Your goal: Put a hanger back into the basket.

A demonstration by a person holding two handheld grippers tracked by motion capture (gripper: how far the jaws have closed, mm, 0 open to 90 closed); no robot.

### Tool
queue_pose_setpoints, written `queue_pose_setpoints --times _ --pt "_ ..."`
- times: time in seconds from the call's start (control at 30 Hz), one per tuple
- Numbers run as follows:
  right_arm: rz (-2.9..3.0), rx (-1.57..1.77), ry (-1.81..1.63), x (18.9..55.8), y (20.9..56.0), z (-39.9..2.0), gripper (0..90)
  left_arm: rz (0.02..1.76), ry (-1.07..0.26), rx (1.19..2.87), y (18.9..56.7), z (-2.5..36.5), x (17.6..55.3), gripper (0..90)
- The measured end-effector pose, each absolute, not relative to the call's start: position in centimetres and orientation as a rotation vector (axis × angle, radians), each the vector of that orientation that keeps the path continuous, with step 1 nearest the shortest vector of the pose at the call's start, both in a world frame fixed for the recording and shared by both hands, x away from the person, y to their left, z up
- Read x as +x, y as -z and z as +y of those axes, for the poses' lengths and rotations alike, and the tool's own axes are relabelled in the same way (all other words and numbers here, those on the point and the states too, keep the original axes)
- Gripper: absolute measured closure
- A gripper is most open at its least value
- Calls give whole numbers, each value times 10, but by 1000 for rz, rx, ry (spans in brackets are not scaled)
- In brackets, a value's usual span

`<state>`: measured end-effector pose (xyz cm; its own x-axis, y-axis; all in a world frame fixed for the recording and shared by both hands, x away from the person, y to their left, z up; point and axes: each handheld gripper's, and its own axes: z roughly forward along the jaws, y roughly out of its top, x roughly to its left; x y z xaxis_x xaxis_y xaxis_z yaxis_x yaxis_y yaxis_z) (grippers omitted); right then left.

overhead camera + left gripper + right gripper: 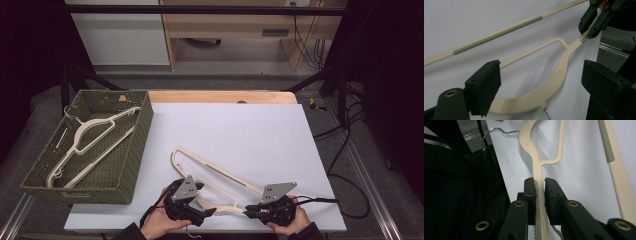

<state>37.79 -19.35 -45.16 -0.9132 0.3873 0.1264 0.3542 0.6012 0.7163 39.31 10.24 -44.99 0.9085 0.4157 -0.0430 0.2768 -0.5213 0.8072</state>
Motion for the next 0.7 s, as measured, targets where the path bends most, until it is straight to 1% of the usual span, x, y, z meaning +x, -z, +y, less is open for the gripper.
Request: queue_pose_setpoints --times 0.13,0.23,0.33,0.37,0.57,0.7 --pt "2768 648 -1226 379 448 -191 801 448 -158 2215 457 84 395 224" --pt "2772 655 -1228 379 447 -191 801 405 -142 2272 462 73 395 290" --pt "2771 640 -1233 379 445 -192 800 359 -148 2329 466 67 394 369" --pt "2769 640 -1234 379 445 -193 800 335 -147 2352 466 67 395 408" --pt "2771 641 -1230 379 444 -191 800 307 -171 2385 467 67 397 609" --pt "2780 640 -1230 379 445 -191 798 259 -178 2393 466 67 397 642"
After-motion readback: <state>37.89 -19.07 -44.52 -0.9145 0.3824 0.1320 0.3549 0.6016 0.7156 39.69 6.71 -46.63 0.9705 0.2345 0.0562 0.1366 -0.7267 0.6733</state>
